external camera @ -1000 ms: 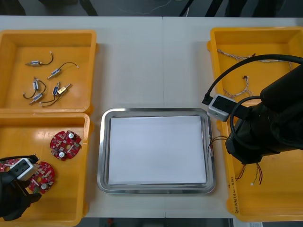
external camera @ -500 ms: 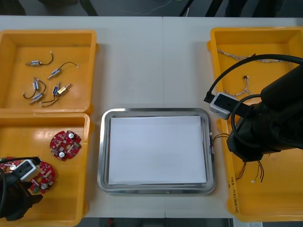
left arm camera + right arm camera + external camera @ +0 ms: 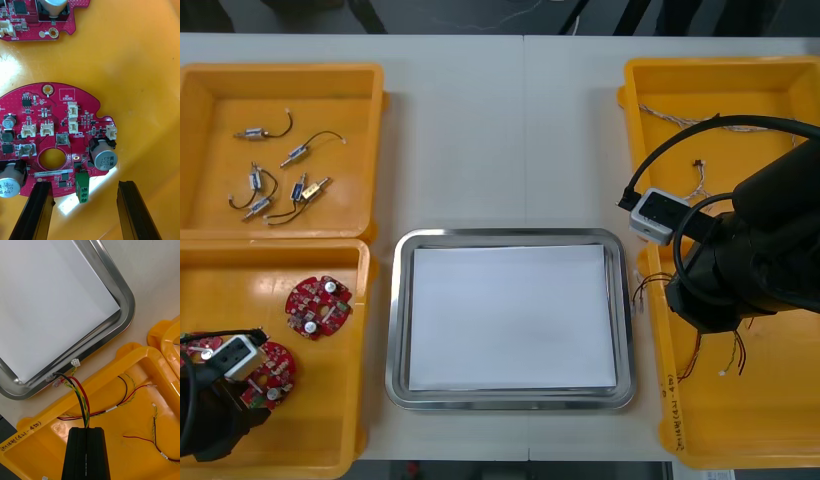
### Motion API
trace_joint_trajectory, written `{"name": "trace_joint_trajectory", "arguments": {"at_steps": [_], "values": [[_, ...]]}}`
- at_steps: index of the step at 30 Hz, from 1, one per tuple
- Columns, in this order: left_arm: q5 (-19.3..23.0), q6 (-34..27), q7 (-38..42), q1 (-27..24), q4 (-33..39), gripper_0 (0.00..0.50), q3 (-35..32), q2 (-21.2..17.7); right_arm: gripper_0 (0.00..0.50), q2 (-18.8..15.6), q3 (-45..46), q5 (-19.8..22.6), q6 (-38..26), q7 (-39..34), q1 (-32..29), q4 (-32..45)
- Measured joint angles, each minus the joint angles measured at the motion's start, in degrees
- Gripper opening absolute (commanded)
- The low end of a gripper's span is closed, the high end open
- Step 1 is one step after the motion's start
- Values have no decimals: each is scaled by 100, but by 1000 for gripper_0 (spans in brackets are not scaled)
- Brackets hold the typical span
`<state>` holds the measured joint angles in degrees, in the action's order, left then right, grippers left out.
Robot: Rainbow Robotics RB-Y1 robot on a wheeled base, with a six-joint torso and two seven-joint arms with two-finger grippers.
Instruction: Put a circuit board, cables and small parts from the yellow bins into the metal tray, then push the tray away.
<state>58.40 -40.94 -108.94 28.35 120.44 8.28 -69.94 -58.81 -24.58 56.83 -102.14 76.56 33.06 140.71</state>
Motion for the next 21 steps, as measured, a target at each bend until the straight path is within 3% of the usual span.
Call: {"name": "trace_joint_trajectory", "arguments": {"at_steps": [21], "values": [[-8, 59, 0, -153, -49, 500, 178, -1, 0, 1, -2, -35, -48, 1, 0, 0]]}}
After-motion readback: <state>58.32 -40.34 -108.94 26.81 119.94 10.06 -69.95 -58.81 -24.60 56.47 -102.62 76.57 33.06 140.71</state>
